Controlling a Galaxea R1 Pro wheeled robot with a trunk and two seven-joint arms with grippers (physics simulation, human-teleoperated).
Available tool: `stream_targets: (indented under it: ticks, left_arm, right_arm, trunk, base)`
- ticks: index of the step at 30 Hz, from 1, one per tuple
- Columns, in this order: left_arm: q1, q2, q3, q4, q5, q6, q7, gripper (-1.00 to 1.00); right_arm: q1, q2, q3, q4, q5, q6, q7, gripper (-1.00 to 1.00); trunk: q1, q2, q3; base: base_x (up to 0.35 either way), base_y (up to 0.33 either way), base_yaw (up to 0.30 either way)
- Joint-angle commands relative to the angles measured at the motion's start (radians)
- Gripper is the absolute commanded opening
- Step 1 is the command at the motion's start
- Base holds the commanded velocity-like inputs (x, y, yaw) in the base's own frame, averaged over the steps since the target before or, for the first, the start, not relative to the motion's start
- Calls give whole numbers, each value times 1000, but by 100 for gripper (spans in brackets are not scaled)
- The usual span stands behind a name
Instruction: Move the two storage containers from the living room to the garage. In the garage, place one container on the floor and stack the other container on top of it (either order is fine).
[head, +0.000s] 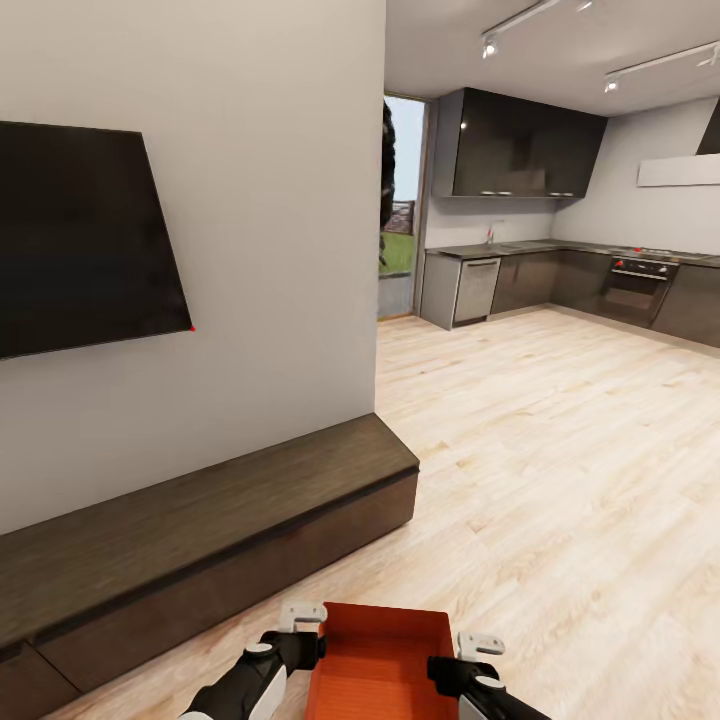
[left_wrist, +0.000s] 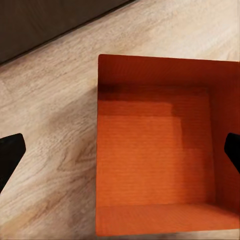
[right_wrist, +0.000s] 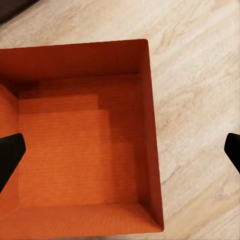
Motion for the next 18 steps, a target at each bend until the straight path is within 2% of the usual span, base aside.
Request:
stream_targets:
  ticks: [1, 18]
  left_arm:
    - [0, 0, 1, -1, -4, 5, 3, 100]
    - [0, 0, 1, -35, -3, 9, 10, 100]
  right_arm:
    - [-1, 0, 9, 0, -10, -3, -4, 100]
    - [-1, -4, 7, 0, -10, -1, -3, 100]
  trunk:
    - [0, -1, -1]
    - [0, -1, -1]
  base:
    - [0, 0, 0]
    - [0, 0, 0]
